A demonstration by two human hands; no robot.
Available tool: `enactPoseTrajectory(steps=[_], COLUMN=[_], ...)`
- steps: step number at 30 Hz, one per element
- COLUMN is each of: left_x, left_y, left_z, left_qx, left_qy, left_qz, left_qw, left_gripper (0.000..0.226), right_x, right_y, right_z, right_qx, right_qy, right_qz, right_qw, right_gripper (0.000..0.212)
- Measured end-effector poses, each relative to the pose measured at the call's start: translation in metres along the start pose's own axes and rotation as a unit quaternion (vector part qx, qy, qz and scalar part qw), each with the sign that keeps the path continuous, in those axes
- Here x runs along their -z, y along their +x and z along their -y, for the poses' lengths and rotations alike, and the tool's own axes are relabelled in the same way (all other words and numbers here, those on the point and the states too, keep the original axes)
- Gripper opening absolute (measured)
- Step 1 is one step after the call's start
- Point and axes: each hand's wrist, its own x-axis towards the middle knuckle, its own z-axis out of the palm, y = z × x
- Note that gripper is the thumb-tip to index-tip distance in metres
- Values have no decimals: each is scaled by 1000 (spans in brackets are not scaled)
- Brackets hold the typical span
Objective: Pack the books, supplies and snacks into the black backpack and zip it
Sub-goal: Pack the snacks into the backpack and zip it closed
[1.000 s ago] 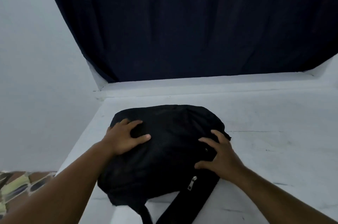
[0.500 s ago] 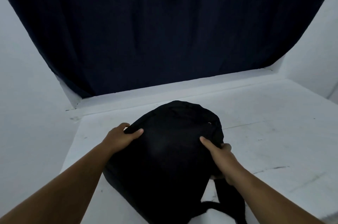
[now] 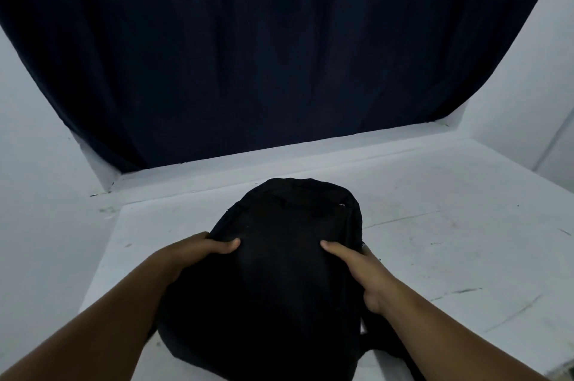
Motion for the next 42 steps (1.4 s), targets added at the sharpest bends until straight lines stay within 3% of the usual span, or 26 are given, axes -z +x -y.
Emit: enactPoseTrajectory(steps=[3,6,10,13,19,27,33,37,42], left_x=[-9,-23,-57,-89,-152,-195,-194,-203,-201], left_y=[7,10,14,25,65,112,142,176,198], left_z=[-7,-23,-66,-103,-176,-250,-282,-274,-281], left_qx=[-24,-46,-100,-140,-181,-231,-251,-223,-204], left_qy=[-50,-90,-111,-153,-218,-267,-290,-288,-314], left_qz=[-55,-59,-135,-195,-298,-360,-353,-314,-303], left_qw=[997,993,979,959,912,863,853,877,876], left_gripper=[85,84,53,37,25,17,28,32,44], right_x=[5,18,48,80,145,199,217,233,239], right_y=[7,17,41,68,118,181,228,269,297], right_z=[8,25,63,99,186,281,313,288,274], right_qx=[6,34,82,117,201,269,320,296,281], right_qy=[-11,-17,-32,-47,-107,-165,-167,-186,-199], right_qz=[10,21,26,43,74,112,119,100,101], right_qw=[1000,999,996,991,971,942,925,931,934], right_gripper=[54,50,34,36,43,61,64,70,74])
